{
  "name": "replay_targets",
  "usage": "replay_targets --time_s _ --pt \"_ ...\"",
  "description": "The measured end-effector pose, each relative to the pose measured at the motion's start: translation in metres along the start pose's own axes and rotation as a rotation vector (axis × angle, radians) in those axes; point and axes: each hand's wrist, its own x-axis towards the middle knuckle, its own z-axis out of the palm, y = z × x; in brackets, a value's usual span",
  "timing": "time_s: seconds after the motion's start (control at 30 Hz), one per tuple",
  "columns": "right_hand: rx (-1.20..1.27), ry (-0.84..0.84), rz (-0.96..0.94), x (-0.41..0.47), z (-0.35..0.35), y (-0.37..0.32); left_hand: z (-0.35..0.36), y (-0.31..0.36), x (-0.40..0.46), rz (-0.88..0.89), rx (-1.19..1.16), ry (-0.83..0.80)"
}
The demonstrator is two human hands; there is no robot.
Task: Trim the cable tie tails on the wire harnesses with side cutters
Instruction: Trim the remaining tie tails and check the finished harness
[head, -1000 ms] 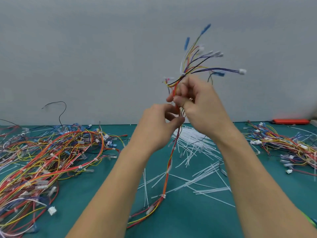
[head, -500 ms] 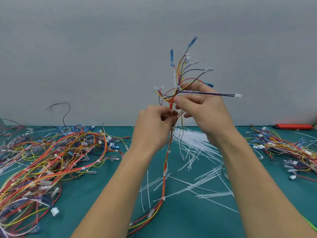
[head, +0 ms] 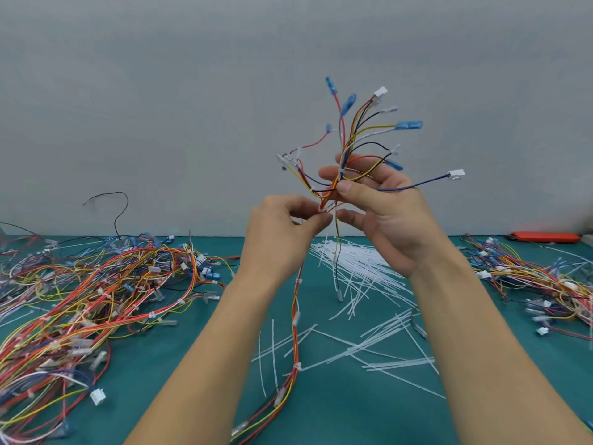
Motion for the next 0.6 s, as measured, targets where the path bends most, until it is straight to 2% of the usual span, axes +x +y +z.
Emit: replay_targets --time_s 0.07,0.17,0.23,0.33,0.43,0.6 --pt "-0.002 0.011 -0.004 0.0 -0.001 0.001 -0.004 0.005 -0.001 -0.004 -0.089 -0.028" --pt "-0.042 0.031 -0.034 0.0 0.0 0.0 -0.014 0.017 -0.001 -0.139 -0.509 -0.18" --pt "-0.092 0.037 -0.062 0.0 0.001 -0.003 -0.017 0.021 -0.001 -0.236 -0.698 -0.204" --pt "-0.133 0.019 -0.081 0.0 0.003 -0.005 -0.015 0.019 -0.002 -0.314 -0.749 -0.146" --pt "-0.023 -0.014 -0.072 -0.001 0.004 -0.006 -0.014 0.019 -0.003 -0.384 -0.934 -0.223" --pt "0.151 -0.044 -0.027 -0.003 0.002 -0.007 -0.014 0.016 0.0 -0.292 -0.97 -0.217"
